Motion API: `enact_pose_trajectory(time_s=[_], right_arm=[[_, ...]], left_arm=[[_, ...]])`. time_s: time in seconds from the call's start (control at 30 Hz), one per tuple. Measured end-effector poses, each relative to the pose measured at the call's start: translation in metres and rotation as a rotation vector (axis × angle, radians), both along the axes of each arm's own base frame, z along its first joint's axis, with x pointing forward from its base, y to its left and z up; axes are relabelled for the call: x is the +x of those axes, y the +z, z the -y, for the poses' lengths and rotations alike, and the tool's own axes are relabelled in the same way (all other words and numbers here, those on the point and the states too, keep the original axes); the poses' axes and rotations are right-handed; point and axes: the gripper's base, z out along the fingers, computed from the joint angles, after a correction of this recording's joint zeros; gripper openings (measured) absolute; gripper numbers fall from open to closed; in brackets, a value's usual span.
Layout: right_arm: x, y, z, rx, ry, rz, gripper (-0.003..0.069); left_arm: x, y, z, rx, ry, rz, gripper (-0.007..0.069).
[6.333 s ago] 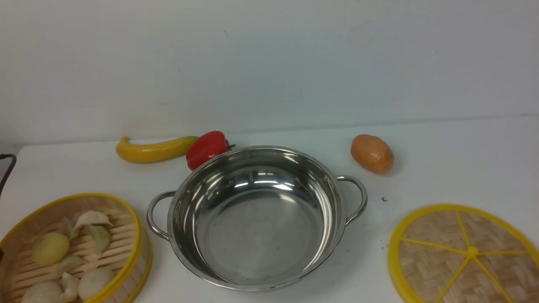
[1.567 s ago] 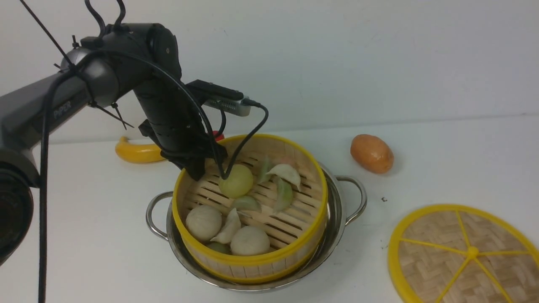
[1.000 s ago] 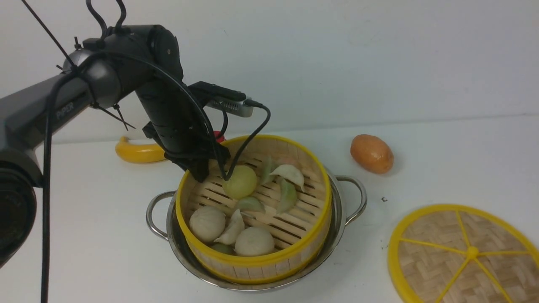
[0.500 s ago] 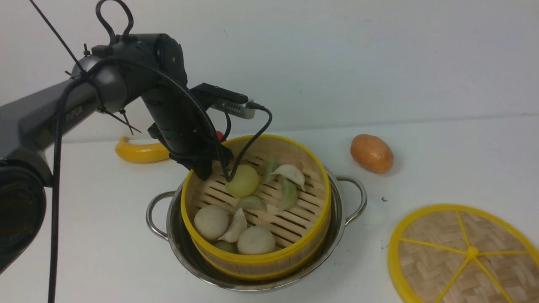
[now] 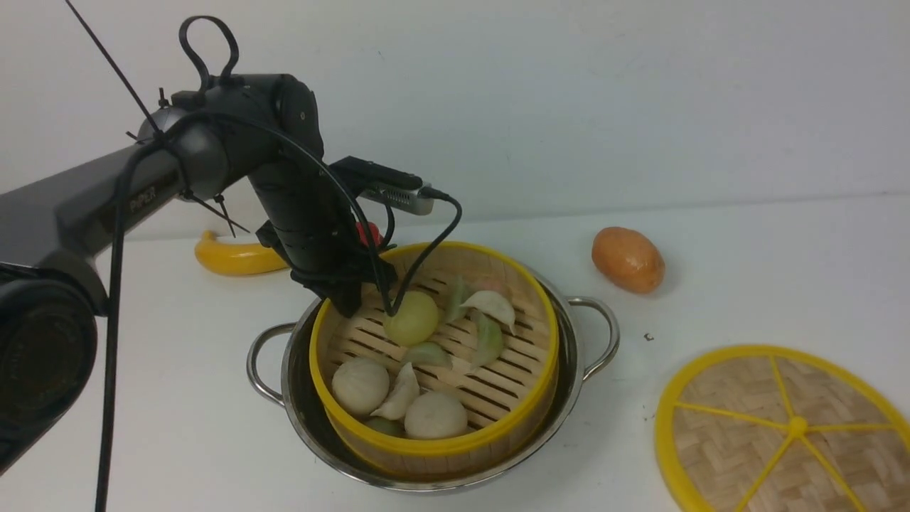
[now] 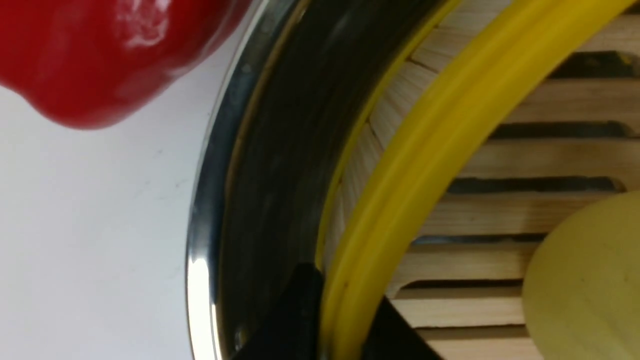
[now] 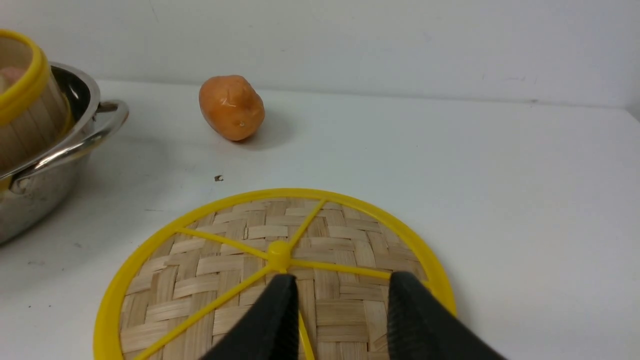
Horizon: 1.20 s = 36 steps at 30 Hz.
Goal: Place the steamer in the pot on the white table, and put the lid on the steamer.
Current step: 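Place the bamboo steamer basket with dumplings into the steel pot with the left gripper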
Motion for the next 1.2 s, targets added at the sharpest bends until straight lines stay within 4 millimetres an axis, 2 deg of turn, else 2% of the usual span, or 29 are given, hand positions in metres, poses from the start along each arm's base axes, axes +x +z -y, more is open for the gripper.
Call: enact_pose_trajectory(time_s=[0.2,0.3,0.33,0.37,0.57,0.63,0.77,0.8,0.9,0.97,1.2], right_arm=[[0.000,0.000,0.000,0.000,0.000,0.000,0.0241],[0.000,0.000,0.000,0.000,0.000,0.000,0.0241],[0.000,0.000,0.000,0.000,0.000,0.000,0.0241],[0.000,0.000,0.000,0.000,0.000,0.000,0.0241],[0.000,0.000,0.000,0.000,0.000,0.000,0.0241],[0.000,0.000,0.000,0.000,0.000,0.000,0.0241],[0.000,0.000,0.000,0.000,0.000,0.000,0.0241],[0.000,0.000,0.000,0.000,0.000,0.000,0.0241],[0.000,0.000,0.000,0.000,0.000,0.000,0.0241],[0.000,0.000,0.000,0.000,0.000,0.000,0.0241],[0.000,0.000,0.000,0.000,0.000,0.000,0.0241]], left_arm=[[-0.002,0.000,0.000,-0.001,-0.005,-0.020,0.0104],[-0.002,0.001,0.001,-0.010,-0.018,-0.020,0.0225],[-0.002,0.001,0.001,-0.011,-0.017,-0.020,0.0233],[-0.002,0.001,0.002,-0.025,-0.017,-0.022,0.0309],[0.002,0.014,0.006,-0.058,-0.028,0.004,0.0431],[0.004,0.021,0.007,-0.065,-0.030,0.022,0.0440],[0.013,0.056,0.009,-0.089,-0.037,0.123,0.0442],[0.013,0.058,0.009,-0.090,-0.037,0.129,0.0442],[0.018,0.082,0.009,-0.093,-0.041,0.215,0.0442],[0.017,0.090,0.008,-0.086,-0.042,0.238,0.0442],[0.014,0.098,0.006,-0.079,-0.043,0.255,0.0442]])
